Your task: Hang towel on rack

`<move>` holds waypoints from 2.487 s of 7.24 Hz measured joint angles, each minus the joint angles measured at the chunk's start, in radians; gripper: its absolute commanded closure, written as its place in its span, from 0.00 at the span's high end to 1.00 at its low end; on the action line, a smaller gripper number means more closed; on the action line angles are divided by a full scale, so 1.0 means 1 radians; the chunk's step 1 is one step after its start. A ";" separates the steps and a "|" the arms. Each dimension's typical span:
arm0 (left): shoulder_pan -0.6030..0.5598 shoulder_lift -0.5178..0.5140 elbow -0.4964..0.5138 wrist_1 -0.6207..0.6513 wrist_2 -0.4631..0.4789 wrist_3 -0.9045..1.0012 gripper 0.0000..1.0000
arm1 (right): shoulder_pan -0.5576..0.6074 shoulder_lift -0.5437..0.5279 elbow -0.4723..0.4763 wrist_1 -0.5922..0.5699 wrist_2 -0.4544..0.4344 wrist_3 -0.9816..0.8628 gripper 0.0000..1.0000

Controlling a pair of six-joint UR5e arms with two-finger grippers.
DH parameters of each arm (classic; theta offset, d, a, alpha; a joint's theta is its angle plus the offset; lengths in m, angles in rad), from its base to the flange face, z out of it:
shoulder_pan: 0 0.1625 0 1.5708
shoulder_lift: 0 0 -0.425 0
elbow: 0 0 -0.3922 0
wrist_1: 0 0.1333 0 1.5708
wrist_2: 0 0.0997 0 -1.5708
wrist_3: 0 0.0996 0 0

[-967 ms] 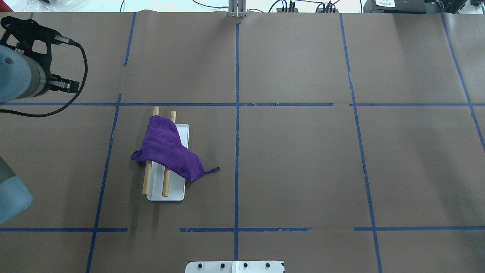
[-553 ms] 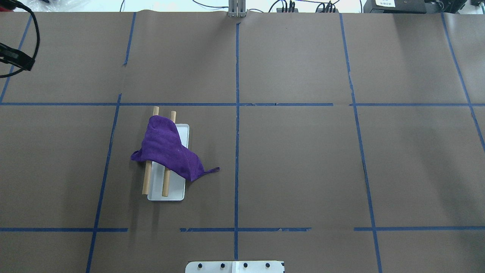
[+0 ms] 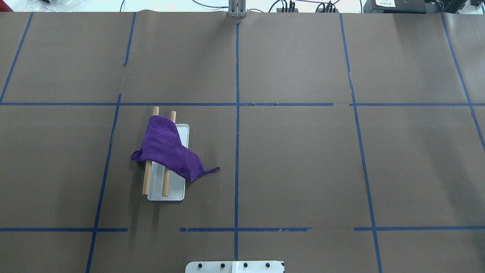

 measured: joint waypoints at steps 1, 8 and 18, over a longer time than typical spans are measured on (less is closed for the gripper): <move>-0.051 0.033 0.045 -0.006 -0.059 0.080 1.00 | 0.030 0.002 -0.034 0.001 0.022 -0.021 1.00; -0.153 0.251 0.112 -0.066 -0.221 0.200 1.00 | 0.143 0.003 -0.141 -0.004 0.044 -0.217 1.00; -0.205 0.266 0.152 -0.200 -0.239 -0.057 1.00 | 0.144 0.005 -0.130 0.002 0.044 -0.203 1.00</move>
